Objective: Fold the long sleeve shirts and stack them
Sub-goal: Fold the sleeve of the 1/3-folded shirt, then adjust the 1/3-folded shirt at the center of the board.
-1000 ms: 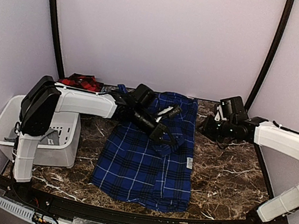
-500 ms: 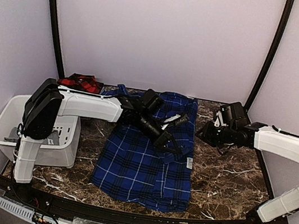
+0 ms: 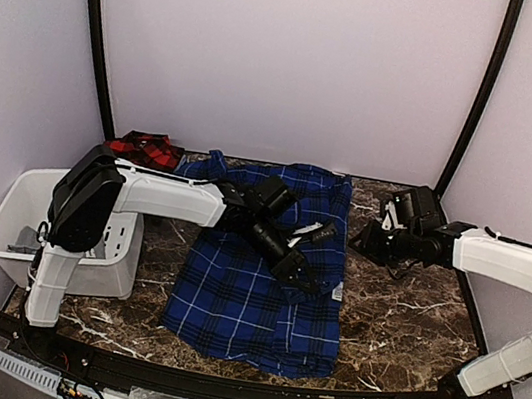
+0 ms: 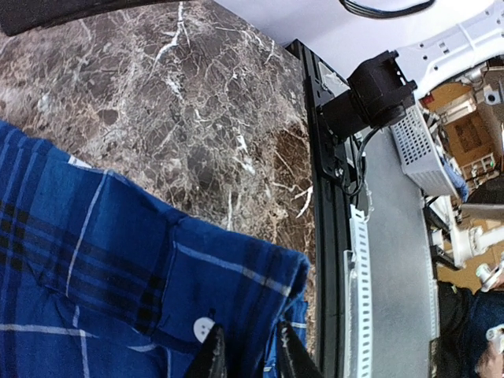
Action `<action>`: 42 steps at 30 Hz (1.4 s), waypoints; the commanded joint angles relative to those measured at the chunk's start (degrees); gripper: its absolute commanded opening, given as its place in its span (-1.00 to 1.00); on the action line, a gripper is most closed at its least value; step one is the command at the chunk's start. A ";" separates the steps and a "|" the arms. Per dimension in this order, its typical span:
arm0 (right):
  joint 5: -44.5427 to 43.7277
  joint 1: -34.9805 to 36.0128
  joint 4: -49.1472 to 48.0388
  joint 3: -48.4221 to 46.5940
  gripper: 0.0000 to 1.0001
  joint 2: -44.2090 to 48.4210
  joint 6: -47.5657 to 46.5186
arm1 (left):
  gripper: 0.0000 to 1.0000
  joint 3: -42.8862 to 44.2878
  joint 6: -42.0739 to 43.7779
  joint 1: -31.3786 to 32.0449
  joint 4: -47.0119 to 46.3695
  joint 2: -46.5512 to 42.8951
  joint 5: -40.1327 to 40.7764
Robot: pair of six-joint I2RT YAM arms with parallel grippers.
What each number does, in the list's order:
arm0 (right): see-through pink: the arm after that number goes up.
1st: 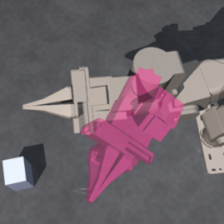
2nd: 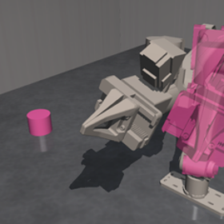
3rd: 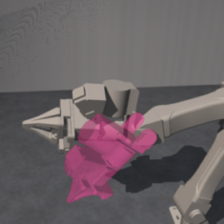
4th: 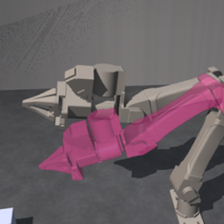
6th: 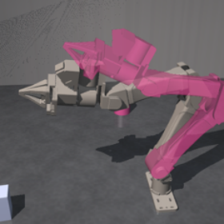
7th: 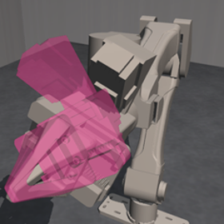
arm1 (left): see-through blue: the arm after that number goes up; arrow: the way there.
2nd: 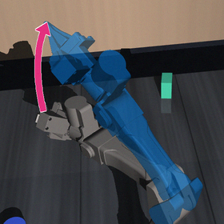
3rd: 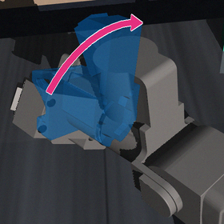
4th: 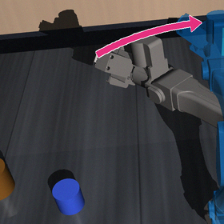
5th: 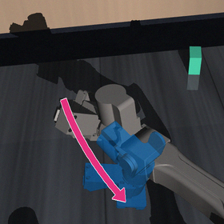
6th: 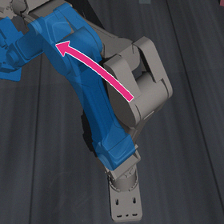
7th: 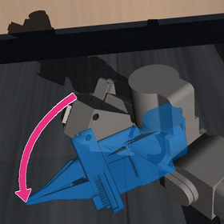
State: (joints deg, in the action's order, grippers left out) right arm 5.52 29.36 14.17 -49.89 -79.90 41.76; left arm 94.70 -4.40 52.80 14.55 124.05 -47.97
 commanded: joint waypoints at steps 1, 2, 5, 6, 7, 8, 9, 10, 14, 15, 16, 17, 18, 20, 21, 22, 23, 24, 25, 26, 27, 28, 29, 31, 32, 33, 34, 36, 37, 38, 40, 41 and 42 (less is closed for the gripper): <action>1.61 -0.13 -1.67 0.89 -0.45 0.86 -1.19 | -0.51 1.46 0.44 0.37 0.68 -0.65 -4.21; 2.24 -0.10 -1.92 1.04 -0.45 0.80 -1.26 | -0.42 1.46 0.40 0.31 0.36 -0.65 -4.66; 3.73 0.14 -2.63 1.35 -0.45 0.36 -1.55 | -0.24 1.53 0.29 0.28 0.02 -0.72 -6.57; 4.05 0.29 -2.69 1.33 -0.45 0.18 -1.75 | -0.17 1.54 -0.03 0.15 -0.36 -0.77 -7.37; 4.19 0.52 -2.73 1.29 -0.45 -0.08 -1.84 | -0.15 1.50 -0.36 0.05 -0.64 -0.86 -7.61; 4.41 0.72 -2.69 1.16 -0.45 -0.40 -2.06 | -0.12 1.31 -1.45 -0.36 -1.64 -1.12 -7.65; 4.79 0.92 -2.86 1.05 -0.45 -0.77 -2.25 | -0.11 1.12 -2.30 -0.65 -2.47 -1.32 -7.66; 5.07 1.07 -3.10 0.84 -0.45 -1.27 -2.41 | -0.11 0.30 -4.90 -1.44 -4.91 -1.85 -7.29; 5.30 0.97 -5.24 -2.36 -0.45 -4.75 -2.99 | -0.14 -3.64 -15.02 -5.20 -15.17 -3.57 -0.98; 5.17 0.75 -5.78 -4.04 -0.45 -6.16 -3.38 | -0.18 -4.39 -16.43 -5.88 -17.45 -3.65 0.51; 5.64 0.51 -6.61 -5.87 -0.45 -7.80 -3.78 | -0.20 -4.63 -19.02 -7.01 -18.11 -3.64 3.67; 6.70 0.13 -7.47 -7.88 -0.46 -9.90 -4.19 | -0.22 -5.18 -20.23 -7.62 -19.13 -3.64 5.34; 7.53 -0.26 -8.11 -10.28 -0.47 -12.03 -4.66 | -0.24 -5.51 -22.45 -8.63 -19.61 -3.60 8.59; 8.33 -1.02 -9.02 -14.92 -0.49 -17.30 -5.66 | -0.37 -6.29 -25.74 -10.00 -20.87 -3.37 11.66; 8.88 -1.51 -9.45 -17.19 -0.51 -19.35 -6.09 | -0.42 -6.79 -26.62 -10.63 -22.17 -3.24 12.14; 9.53 -2.28 -9.90 -19.29 -0.52 -21.57 -6.15 | -0.42 -6.93 -28.03 -10.84 -22.62 -3.03 13.15; 10.31 -2.96 -10.33 -21.59 -0.53 -23.77 -6.09 | -0.43 -6.92 -28.51 -11.15 -22.65 -2.90 14.34; 11.06 -3.69 -10.45 -23.80 -0.54 -25.92 -6.01 | -0.43 -6.86 -29.07 -11.27 -22.51 -2.75 16.93; 11.32 -4.28 -10.20 -26.45 -0.54 -28.12 -6.03 | -0.43 -6.56 -29.25 -11.59 -22.05 -2.67 18.34; 11.21 -4.67 -9.76 -28.96 -0.55 -30.00 -6.13 | -0.42 -6.37 -29.56 -11.84 -21.73 -2.45 21.51; 10.94 -4.93 -9.32 -31.22 -0.54 -31.84 -6.41 | -0.41 -5.80 -29.63 -12.48 -21.33 -2.30 22.87; 10.68 -5.13 -9.11 -33.35 -0.52 -33.50 -6.71 | -0.39 -5.29 -29.42 -12.86 -20.97 -1.79 25.32; 10.15 -5.36 -8.93 -35.12 -0.50 -34.95 -7.07 | -0.35 -3.94 -28.97 -13.54 -19.32 -0.91 28.04; 8.47 -5.81 -7.30 -39.14 -0.49 -37.86 -7.82 | -0.33 -1.11 -28.33 -14.66 -16.38 0.84 30.53; 8.08 -6.30 -6.64 -40.91 -0.47 -39.31 -8.00 | -0.32 0.62 -28.40 -15.05 -15.60 1.41 30.99; 8.07 -6.83 -6.12 -42.46 -0.42 -40.63 -8.01 | -0.32 1.35 -28.69 -15.83 -13.38 2.55 31.50; 8.63 -7.45 -5.94 -43.65 -0.37 -41.89 -7.93 | -0.31 2.35 -28.93 -16.21 -12.69 2.97 31.60; 9.68 -8.59 -6.10 -45.61 -0.21 -43.83 -7.62 | -0.23 3.28 -29.46 -17.13 -11.00 3.89 31.76; 9.97 -9.02 -6.23 -46.07 -0.15 -44.67 -7.53 | -0.21 3.60 -29.57 -17.53 -10.57 4.51 31.70; 10.29 -9.44 -6.14 -46.73 -0.11 -45.80 -7.35 | -0.18 4.52 -29.59 -17.67 -9.51 4.83 31.61; 11.60 -10.28 -5.78 -47.74 -0.07 -47.31 -7.32 | -0.09 5.85 -29.42 -17.94 -7.97 5.94 31.02; 12.34 -10.57 -6.02 -47.94 -0.07 -47.93 -7.15 | -0.07 6.25 -29.36 -18.04 -7.52 6.69 30.50; 13.38 -10.82 -6.23 -48.32 -0.06 -48.62 -7.00 | -0.04 6.68 -29.36 -18.07 -7.25 6.97 30.14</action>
State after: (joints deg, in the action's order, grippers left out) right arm 15.86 19.99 7.75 -95.92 -125.89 34.63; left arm 98.85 -33.69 34.63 2.44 129.75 -17.80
